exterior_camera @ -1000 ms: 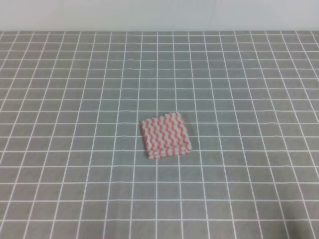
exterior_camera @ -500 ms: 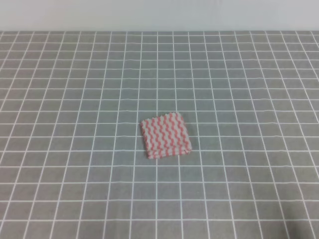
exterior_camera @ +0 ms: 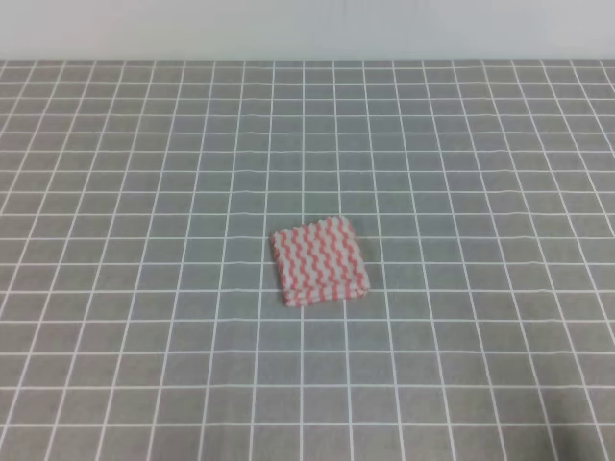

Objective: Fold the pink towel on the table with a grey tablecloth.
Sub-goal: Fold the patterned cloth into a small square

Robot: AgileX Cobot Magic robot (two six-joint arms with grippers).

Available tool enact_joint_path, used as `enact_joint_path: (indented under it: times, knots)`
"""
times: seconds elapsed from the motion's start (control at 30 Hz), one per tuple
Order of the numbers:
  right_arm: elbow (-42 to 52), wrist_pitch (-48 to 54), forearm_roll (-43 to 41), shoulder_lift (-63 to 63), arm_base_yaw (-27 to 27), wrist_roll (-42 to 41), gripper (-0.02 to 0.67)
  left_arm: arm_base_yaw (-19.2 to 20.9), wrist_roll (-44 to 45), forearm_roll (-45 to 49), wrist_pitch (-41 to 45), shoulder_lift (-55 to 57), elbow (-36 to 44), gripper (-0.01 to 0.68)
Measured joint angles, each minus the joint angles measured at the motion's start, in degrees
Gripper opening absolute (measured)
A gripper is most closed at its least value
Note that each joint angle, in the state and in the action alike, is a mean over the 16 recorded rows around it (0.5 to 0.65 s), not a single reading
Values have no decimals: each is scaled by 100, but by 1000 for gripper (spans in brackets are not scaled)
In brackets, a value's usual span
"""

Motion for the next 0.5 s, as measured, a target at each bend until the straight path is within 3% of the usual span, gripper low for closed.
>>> enact_joint_path:
  times: [0.5]
  knots:
    - [-12, 0, 2, 16, -1, 0, -17, 0, -2, -2, 28, 13, -23, -3]
